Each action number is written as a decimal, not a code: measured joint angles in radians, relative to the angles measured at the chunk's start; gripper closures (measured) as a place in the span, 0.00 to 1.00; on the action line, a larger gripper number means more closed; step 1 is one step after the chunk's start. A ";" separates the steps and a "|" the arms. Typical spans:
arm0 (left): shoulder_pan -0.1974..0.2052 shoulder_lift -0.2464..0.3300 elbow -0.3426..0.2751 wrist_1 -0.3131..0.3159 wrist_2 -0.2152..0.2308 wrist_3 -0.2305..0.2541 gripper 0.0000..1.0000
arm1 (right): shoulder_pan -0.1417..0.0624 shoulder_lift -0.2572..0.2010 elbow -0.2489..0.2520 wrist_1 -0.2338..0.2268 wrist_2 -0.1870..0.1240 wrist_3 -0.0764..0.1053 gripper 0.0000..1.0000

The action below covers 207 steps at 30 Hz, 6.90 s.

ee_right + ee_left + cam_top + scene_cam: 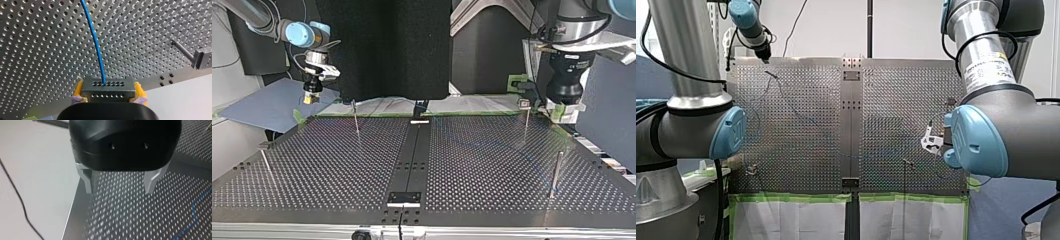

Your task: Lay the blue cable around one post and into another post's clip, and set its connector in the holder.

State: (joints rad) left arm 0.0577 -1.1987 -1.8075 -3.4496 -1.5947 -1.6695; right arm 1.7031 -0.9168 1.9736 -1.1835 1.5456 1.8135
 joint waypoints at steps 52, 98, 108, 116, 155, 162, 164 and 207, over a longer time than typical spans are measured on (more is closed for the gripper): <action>-0.384 -0.395 -0.460 0.459 -0.082 -0.087 0.01 | 0.018 0.078 0.143 -0.096 0.079 -0.043 1.00; -0.769 -0.780 -0.279 0.845 -0.215 -0.043 0.01 | 0.013 0.145 0.102 -0.062 0.034 -0.060 1.00; -0.849 -0.861 -0.257 0.925 -0.266 -0.061 0.01 | 0.011 0.154 0.095 -0.082 0.034 -0.067 1.00; -0.899 -0.934 -0.235 0.998 -0.268 -0.061 0.01 | 0.011 0.156 0.074 -0.098 0.024 -0.067 1.00; -0.933 -1.276 0.103 1.228 -0.430 -0.065 0.01 | 0.041 0.162 0.054 -0.095 0.017 -0.086 1.00; -0.919 -1.321 0.163 1.227 -0.431 -0.065 0.01 | 0.045 0.163 0.054 -0.085 0.015 -0.093 1.00; -0.914 -1.324 0.183 1.226 -0.431 -0.065 0.01 | 0.047 0.163 0.054 -0.081 0.015 -0.095 1.00; -0.910 -1.342 0.295 1.117 -0.519 -0.022 0.01 | 0.038 0.163 0.041 -0.045 0.042 -0.124 1.00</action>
State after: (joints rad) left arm -0.8527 -2.5403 -1.5122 -2.3323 -2.1138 -1.6912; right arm 1.7412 -0.7534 2.0145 -1.2282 1.5877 1.6894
